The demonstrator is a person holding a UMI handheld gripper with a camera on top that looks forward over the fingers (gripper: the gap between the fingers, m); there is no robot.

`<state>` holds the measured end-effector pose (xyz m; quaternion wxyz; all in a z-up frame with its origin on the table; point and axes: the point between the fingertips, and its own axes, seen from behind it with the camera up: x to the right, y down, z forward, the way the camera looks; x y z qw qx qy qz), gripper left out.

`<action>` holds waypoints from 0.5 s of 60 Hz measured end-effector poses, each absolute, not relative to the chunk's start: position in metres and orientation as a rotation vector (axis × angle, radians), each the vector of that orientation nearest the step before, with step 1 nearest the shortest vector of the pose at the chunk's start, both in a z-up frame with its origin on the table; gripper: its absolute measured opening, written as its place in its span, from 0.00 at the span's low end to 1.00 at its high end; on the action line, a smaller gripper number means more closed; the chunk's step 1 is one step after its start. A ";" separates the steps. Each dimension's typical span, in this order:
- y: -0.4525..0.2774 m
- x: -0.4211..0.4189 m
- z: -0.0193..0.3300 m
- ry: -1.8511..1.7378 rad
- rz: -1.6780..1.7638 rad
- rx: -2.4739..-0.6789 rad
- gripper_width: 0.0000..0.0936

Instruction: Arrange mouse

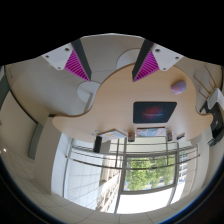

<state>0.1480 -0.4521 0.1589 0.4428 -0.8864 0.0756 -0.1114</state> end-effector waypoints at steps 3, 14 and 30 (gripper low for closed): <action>-0.452 0.147 0.158 0.189 -0.275 -2.196 0.90; -0.469 0.133 0.136 0.149 -0.256 -2.216 0.90; -0.471 -0.004 0.068 0.065 -0.102 -2.249 0.90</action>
